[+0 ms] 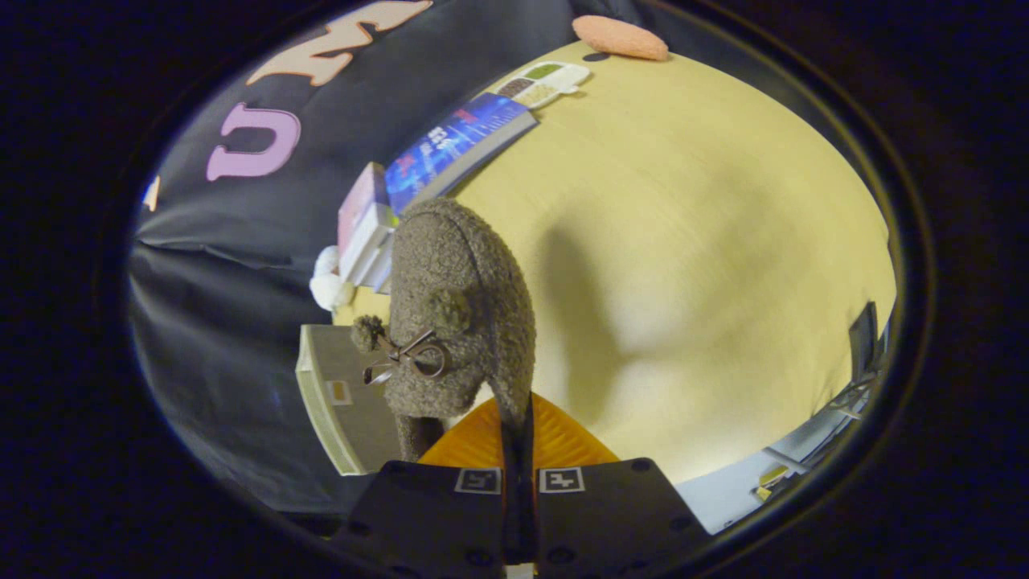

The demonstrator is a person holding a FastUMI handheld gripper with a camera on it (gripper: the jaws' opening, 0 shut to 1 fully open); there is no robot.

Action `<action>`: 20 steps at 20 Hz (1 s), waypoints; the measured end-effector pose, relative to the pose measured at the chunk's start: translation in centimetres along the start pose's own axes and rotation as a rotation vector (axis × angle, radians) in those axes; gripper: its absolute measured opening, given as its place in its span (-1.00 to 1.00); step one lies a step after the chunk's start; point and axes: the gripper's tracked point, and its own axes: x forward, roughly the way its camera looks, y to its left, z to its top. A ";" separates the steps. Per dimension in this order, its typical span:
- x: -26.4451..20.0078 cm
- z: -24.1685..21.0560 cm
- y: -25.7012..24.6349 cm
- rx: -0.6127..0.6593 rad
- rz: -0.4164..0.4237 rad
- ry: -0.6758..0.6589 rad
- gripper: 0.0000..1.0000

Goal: Open the storage box then place both shoes into the box .Put the left shoe in first, then the right shoe, with the right side of both shoes facing outward in a uniform manner.

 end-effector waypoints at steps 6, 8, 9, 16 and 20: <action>-1.4 -3.4 11.9 -0.113 0.107 -0.015 -0.93; -0.8 -5.4 15.6 -0.148 0.132 0.001 -0.93; -0.2 -6.4 17.4 -0.164 0.142 0.014 -0.93; 6.4 -11.6 24.0 -0.313 0.058 0.061 -0.93; 10.6 -12.6 23.2 -0.368 -0.106 0.028 -0.93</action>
